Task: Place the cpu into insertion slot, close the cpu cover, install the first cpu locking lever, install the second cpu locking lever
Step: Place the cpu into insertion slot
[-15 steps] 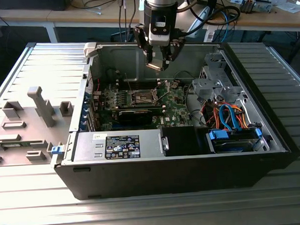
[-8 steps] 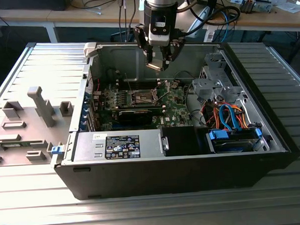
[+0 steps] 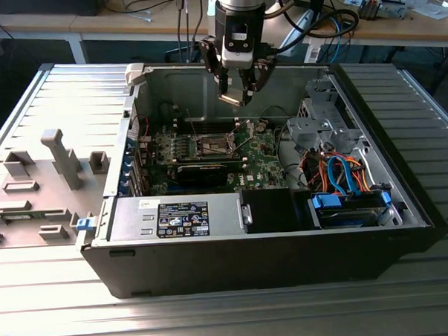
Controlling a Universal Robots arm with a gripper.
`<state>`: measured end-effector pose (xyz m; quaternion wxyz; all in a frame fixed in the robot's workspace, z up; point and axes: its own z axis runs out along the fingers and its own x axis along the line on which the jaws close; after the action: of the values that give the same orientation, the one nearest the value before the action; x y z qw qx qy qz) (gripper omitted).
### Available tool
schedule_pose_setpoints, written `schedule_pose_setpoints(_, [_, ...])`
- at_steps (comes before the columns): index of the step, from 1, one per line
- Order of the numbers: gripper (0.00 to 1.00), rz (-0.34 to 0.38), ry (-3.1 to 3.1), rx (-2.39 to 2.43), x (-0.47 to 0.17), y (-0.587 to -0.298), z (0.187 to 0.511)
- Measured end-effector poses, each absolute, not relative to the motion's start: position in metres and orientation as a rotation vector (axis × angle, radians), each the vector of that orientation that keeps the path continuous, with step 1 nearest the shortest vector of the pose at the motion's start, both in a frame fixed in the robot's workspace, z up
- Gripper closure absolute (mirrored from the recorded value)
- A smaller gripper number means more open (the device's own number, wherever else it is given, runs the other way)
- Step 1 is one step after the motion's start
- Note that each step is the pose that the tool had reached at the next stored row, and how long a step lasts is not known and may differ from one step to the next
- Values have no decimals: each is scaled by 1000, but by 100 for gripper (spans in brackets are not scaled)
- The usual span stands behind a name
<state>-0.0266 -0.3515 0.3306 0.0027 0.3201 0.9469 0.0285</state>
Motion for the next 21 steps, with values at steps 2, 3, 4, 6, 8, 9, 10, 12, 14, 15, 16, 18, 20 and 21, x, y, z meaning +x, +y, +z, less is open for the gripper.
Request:
schedule_pose_setpoints(2, [45,88,2969,1005,-27,-351,330])
schedule_pose_setpoints(3, [45,87,2969,1005,-27,-352,330])
schedule_pose_setpoints(4, [45,86,2969,1005,-27,-352,330])
schedule_pose_setpoints(6, [45,84,2968,1005,-27,-352,330])
schedule_pose_setpoints(8, [45,83,2968,1006,-27,-352,330])
schedule_pose_setpoints(9, [45,82,2968,1006,-27,-352,330])
schedule_pose_setpoints(10, [45,81,2967,1006,-27,-352,330])
schedule_pose_setpoints(12, [45,79,2967,1008,-27,-352,330])
schedule_pose_setpoints(14, [45,78,2965,1010,-27,-352,330])
schedule_pose_setpoints(15, [45,78,2965,1011,-27,-352,330])
schedule_pose_setpoints(16, [45,78,2965,1012,-27,-352,330])
schedule_pose_setpoints(18, [45,78,2964,1013,-27,-352,330])
schedule_pose_setpoints(20, [45,78,2964,1015,-27,-352,330])
schedule_pose_setpoints(21, [45,78,2964,1015,-27,-352,330])
